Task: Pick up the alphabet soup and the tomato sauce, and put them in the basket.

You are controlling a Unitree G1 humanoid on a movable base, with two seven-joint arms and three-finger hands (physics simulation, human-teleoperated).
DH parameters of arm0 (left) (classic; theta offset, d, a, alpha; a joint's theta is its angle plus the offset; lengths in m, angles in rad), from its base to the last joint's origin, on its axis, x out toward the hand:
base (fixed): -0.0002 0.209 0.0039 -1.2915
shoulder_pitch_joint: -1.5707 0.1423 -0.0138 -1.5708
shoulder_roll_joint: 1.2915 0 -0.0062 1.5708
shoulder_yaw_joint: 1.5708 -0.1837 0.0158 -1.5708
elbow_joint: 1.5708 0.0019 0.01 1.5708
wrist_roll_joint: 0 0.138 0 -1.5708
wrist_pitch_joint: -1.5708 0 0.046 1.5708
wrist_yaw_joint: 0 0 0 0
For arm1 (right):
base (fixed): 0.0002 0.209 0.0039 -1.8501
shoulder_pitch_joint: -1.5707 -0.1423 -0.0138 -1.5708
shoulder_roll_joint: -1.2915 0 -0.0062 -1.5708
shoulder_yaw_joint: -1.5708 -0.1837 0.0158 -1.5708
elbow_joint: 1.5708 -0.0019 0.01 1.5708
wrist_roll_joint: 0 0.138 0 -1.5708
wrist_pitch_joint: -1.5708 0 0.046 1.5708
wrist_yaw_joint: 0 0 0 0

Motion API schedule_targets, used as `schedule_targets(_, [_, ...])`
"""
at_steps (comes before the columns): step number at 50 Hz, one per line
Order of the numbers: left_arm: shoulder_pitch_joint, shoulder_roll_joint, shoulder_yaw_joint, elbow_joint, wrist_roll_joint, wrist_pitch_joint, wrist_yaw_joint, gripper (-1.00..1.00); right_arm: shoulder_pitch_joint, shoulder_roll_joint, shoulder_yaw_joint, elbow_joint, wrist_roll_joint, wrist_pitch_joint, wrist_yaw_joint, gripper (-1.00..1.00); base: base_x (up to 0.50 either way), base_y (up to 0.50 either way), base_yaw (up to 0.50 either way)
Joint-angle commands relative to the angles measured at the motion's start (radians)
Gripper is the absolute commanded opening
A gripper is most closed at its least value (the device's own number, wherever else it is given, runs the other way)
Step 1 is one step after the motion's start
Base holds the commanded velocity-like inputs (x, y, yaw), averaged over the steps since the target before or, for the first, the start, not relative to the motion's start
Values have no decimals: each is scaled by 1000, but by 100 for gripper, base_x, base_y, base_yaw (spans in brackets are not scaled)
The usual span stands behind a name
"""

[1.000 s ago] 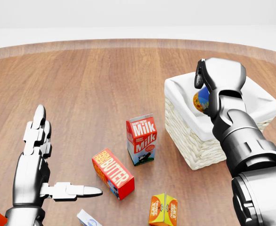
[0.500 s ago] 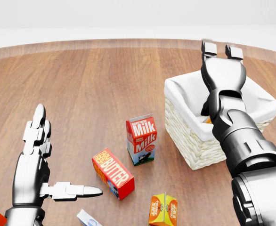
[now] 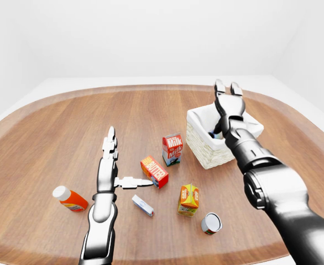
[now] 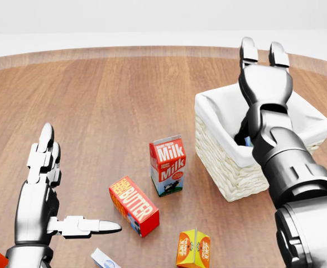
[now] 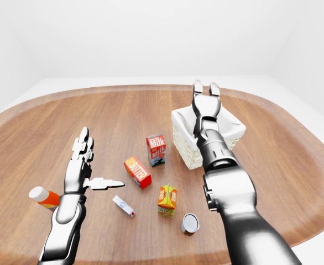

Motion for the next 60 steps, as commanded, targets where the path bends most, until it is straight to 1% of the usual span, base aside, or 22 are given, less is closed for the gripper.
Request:
schedule_targets(1, [8,-1,-1,-14,0,0,-3,100,-31,-13,-1,-12,-4,0,13,100,0,0,0])
schedule_targets(12, [3,0,3,4,-3,0,1,100,-79,-21,3,-23,-9,0,38,100,0,0,0])
schedule_targets(24, [6,1,1,0,-2,0,-1,100,-116,-63,-9,-40,16,0,82,100,0,0,0])
schedule_targets(25, [5,0,0,-2,-2,0,-1,100,-116,-68,-11,-43,20,-6,84,100,0,0,0])
schedule_targets(26, [6,0,0,-4,-1,0,-1,100,-116,-71,-22,-47,38,-21,97,100,0,0,0])
schedule_targets(28, [5,0,0,-3,-1,0,-1,100,-118,-77,-16,-51,41,-39,92,100,0,0,0])
schedule_targets(29, [6,0,0,-5,-1,0,-1,100,-116,-82,-14,-55,41,-56,90,100,0,0,0])
schedule_targets(32, [6,0,0,1,-1,0,0,100,-114,-91,-9,-62,38,-83,86,100,0,0,0])
schedule_targets(33, [6,-1,-1,-2,0,0,0,100,-111,-93,-9,-69,40,-97,88,100,0,0,0])
schedule_targets(36, [5,0,-1,1,0,0,1,100,-106,-94,-8,-76,41,-117,85,100,0,0,0])
schedule_targets(39, [6,0,-1,2,0,0,1,100,-101,-91,-17,-94,59,-153,88,100,0,0,0])
schedule_targets(41, [5,0,-1,-5,0,0,0,100,-95,-90,-15,-113,66,-165,95,100,0,0,0])
schedule_targets(43, [5,0,0,-2,0,0,0,100,-76,-87,-7,-134,63,-175,86,100,0,0,0])
schedule_targets(47, [7,0,-1,-4,0,0,0,100,-46,-80,-11,-176,79,-175,92,100,0,0,0])
schedule_targets(60, [5,0,0,-1,0,0,1,100,113,-72,-44,-448,135,-175,176,100,0,0,0])
